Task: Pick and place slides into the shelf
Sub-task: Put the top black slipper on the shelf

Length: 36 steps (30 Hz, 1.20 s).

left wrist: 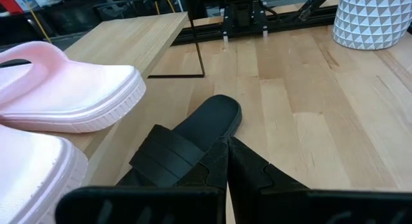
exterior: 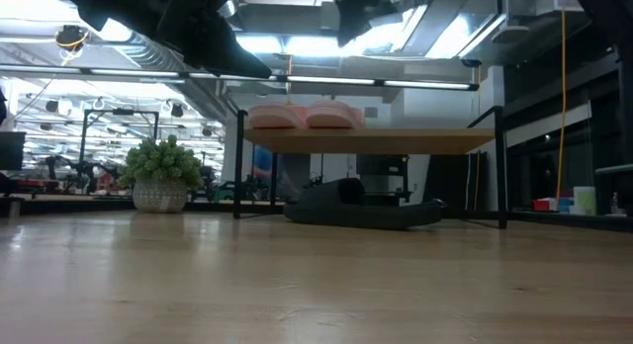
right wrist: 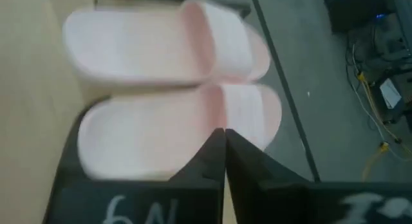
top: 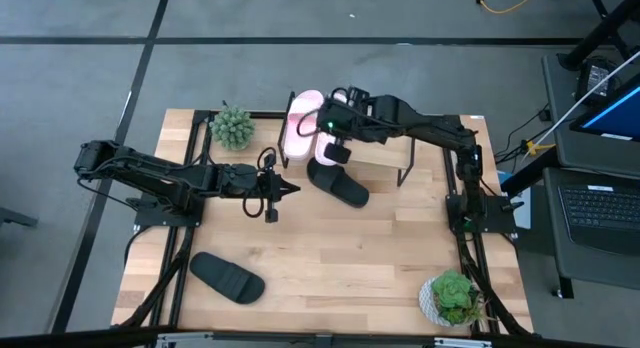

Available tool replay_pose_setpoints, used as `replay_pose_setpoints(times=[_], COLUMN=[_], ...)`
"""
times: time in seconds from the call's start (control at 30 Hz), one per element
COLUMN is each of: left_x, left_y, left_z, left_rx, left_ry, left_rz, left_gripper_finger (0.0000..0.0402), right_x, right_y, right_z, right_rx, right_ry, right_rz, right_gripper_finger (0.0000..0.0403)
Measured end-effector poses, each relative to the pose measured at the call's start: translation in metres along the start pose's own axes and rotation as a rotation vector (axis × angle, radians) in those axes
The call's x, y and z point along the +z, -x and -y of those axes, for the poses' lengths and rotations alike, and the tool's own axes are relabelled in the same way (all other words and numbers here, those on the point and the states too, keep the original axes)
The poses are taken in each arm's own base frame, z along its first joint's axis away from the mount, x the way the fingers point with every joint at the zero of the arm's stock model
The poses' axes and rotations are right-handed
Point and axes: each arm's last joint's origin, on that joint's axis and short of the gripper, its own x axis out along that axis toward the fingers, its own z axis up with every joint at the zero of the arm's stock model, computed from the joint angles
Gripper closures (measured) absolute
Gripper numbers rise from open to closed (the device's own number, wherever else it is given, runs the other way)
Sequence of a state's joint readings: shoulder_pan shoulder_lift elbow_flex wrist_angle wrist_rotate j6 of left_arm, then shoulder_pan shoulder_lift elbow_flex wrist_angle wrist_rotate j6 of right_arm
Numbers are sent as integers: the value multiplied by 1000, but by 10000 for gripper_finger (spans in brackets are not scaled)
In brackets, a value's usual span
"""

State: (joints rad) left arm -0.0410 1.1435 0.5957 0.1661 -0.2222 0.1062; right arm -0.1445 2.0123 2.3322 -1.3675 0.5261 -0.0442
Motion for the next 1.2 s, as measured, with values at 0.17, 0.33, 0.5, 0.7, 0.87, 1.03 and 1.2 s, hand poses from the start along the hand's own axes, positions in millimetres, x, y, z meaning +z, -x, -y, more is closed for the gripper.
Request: replay_pose_setpoints(times=[0.17, 0.33, 0.5, 0.7, 0.87, 1.03, 1.2], left_x=[0, 1, 1, 2, 3, 3, 3], left_y=[1, 1, 2, 3, 5, 7, 7], left_z=[4, 5, 7, 13, 19, 25, 27], left_rx=[-14, -19, -27, -51, -75, -99, -107], left_ry=[-12, -15, -18, -28, -58, -72, -75], left_rz=[2, 4, 9, 14, 22, 28, 30], left_gripper_finger=[401, 401, 401, 401, 401, 401, 401], right_x=[-12, -17, -21, -30, -43, -66, -91], right_y=[20, 40, 60, 72, 54, 37, 34], right_z=[-22, -51, -80, -120, -158, -186, -197], right_rx=[-2, 32, 74, 117, 78, 54, 85], right_ry=[22, 37, 37, 37, 48, 53, 20], right_rz=[-68, -51, -13, 16, 19, 24, 79], right_gripper_finger=[397, 399, 400, 401, 401, 402, 402])
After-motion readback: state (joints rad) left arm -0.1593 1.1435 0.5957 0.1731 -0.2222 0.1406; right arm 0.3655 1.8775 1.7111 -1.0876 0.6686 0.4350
